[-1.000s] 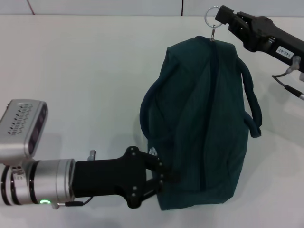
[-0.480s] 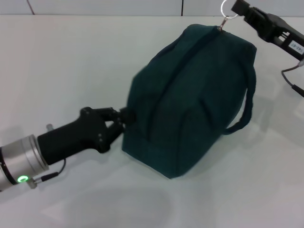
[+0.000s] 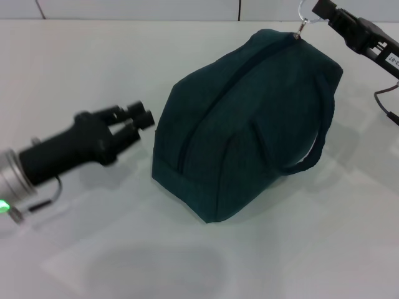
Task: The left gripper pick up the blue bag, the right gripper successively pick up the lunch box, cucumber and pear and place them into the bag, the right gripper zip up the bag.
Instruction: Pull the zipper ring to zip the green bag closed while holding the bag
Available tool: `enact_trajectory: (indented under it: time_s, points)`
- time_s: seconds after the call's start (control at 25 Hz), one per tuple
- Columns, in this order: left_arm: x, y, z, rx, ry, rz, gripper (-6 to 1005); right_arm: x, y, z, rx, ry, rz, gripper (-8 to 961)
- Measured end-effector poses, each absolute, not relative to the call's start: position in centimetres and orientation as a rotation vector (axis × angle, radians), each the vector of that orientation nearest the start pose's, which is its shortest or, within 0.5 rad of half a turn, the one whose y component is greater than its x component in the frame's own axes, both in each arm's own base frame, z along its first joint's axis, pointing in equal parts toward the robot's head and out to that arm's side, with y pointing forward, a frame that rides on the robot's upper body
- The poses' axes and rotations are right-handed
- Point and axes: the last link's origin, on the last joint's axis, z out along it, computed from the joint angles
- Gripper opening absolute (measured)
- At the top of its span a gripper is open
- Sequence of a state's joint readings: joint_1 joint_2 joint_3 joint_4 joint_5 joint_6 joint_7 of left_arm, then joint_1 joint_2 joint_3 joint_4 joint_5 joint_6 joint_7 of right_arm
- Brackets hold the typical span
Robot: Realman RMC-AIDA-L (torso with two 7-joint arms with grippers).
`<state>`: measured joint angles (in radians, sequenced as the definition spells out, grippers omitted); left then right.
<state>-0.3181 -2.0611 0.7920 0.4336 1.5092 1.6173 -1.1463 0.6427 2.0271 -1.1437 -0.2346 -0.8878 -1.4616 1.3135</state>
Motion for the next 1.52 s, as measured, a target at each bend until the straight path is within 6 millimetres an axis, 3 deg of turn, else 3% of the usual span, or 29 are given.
enact_trajectory:
  time_s: [0.12,0.24,0.32,0.52,0.72,0.84,1.12,1.52]
  points:
    - [-28.1,28.9,3.1,-2.416,-0.684,-1.129,237,20.7,37.2,0.2,-2.196,0.869,1.520,2]
    - [-24.7,30.5,5.8,-2.523,-0.622,-1.033,302,20.7,37.3,0.2,-2.190,0.869,1.526,2]
    - [-21.4,31.6,7.1,-2.604,-0.574,-0.931,346,20.6,37.3,0.3,-2.182,0.869,1.532,2]
    - [-13.9,33.1,7.1,-2.751,-0.511,-0.680,503,20.6,37.4,0.3,-2.181,0.867,1.534,2]
    - [-8.6,33.9,4.9,-2.768,-0.561,-0.464,717,20.4,37.5,0.3,-2.186,0.863,1.534,2]
    - [-7.2,34.1,3.7,-2.775,-0.571,-0.406,829,20.4,37.5,0.3,-2.187,0.862,1.535,2]
    - [-6.7,35.0,1.7,-2.728,-0.586,-0.292,793,20.3,37.5,0.3,-2.187,0.862,1.536,2]
    - [-6.9,35.8,0.6,-2.721,-0.717,-0.257,741,20.6,37.4,0.3,-2.182,0.869,1.534,2]
